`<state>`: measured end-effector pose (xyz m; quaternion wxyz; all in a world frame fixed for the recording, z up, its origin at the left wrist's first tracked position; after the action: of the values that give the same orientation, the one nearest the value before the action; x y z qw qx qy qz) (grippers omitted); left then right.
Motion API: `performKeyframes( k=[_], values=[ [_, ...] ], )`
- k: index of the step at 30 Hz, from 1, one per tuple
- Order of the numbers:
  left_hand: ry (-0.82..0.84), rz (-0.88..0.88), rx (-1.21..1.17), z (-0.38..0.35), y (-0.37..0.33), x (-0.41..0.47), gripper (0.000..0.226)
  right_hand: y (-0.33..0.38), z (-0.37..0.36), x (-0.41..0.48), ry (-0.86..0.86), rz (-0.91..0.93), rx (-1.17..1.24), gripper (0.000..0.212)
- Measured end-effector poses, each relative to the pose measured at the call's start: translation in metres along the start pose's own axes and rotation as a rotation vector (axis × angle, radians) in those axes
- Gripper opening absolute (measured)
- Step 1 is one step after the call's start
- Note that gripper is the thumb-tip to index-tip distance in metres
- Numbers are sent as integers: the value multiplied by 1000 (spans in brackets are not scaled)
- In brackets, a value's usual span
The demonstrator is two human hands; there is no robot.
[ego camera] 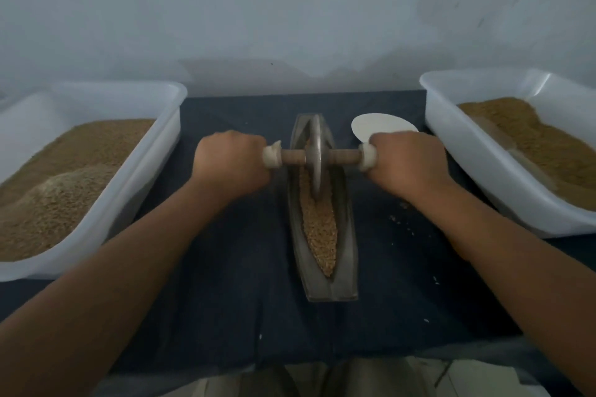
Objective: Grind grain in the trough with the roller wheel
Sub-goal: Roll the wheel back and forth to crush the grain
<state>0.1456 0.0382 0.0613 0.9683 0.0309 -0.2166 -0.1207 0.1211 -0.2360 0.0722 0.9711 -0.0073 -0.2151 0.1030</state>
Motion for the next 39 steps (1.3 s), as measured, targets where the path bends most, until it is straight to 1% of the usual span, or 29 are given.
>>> performKeyframes(
  k=[1, 3, 6, 8, 10, 12, 13, 14, 15, 16, 17, 18, 19, 21, 23, 25, 27, 28, 29, 31, 34, 36, 37, 39],
  values=[
    [36, 34, -17, -3, 2, 15, 39, 0, -2, 16, -11, -9, -8, 31],
    [70, 62, -51, -3, 3, 28, 37, 2, -1, 35, 39, -19, -47, 26],
    [100, 60, -53, -1, 4, 0, 34, 4, 7, 24, 100, 33, -47, 23],
    [56, 6, -58, 5, 3, -39, 39, 5, 17, -6, 134, 110, -32, 27],
    [-29, -77, -63, 17, 0, -73, 45, 2, 23, -32, 233, 157, 23, 34],
    [-69, -104, -29, 22, -1, -84, 45, -2, 19, -37, 383, 140, 71, 38],
    [-58, -97, -7, 20, -2, -79, 43, -4, 13, -32, 422, 124, 77, 41],
    [-28, -78, 6, 16, -2, -69, 40, -5, 8, -24, 407, 109, 59, 44],
    [11, -45, 4, 10, -2, -54, 37, -5, 3, -14, 340, 94, 26, 44],
    [51, -1, -7, 5, 0, -35, 35, -5, -1, -1, 229, 80, -7, 41],
    [85, 38, -19, 0, 2, -15, 35, -5, -4, 11, 116, 63, -27, 39],
    [114, 60, -33, -4, 3, 3, 37, -4, -6, 22, 38, 42, -34, 37],
    [132, 72, -47, -7, 4, 18, 42, -4, -8, 30, 13, 19, -37, 35],
    [141, 73, -50, -5, 4, 32, 51, -2, -10, 39, 63, -9, -45, 30],
    [144, 55, -40, -1, 3, 21, 47, -2, -8, 34, 101, 1, -25, 23],
    [128, -12, -33, 6, -1, -10, 35, -4, -2, 11, 170, 49, 3, 27],
    [60, -97, -51, 17, -3, -47, 33, -8, 5, -19, 271, 117, 47, 32],
    [26, -120, -81, 23, -2, -63, 34, -8, 10, -29, 288, 148, 75, 33],
    [-3, -128, -110, 25, 0, -75, 36, -7, 14, -34, 277, 181, 86, 32],
    [-5, -96, -123, 16, 3, -78, 39, -4, 14, -30, 211, 215, 61, 32],
    [38, 15, -68, 3, 3, -38, 44, 0, 3, 0, 84, 144, -14, 35],
    [77, 58, -58, -5, 3, 1, 40, -3, -3, 23, 18, 67, -67, 31],
    [103, 64, -59, -5, 2, 17, 38, -3, -6, 32, 37, 29, -82, 30],
    [146, 46, -46, -2, 1, 32, 37, -5, -8, 39, 105, -24, -61, 34]
  ],
)
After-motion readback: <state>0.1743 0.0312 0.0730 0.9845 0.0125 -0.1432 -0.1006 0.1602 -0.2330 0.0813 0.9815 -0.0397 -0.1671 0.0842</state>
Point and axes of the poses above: each hand's wrist, its own x-axis towards the middle knuckle, its own z-axis out of the back of the hand, y = z × x, the point moved 6 cm from there along x, towards the middle knuckle
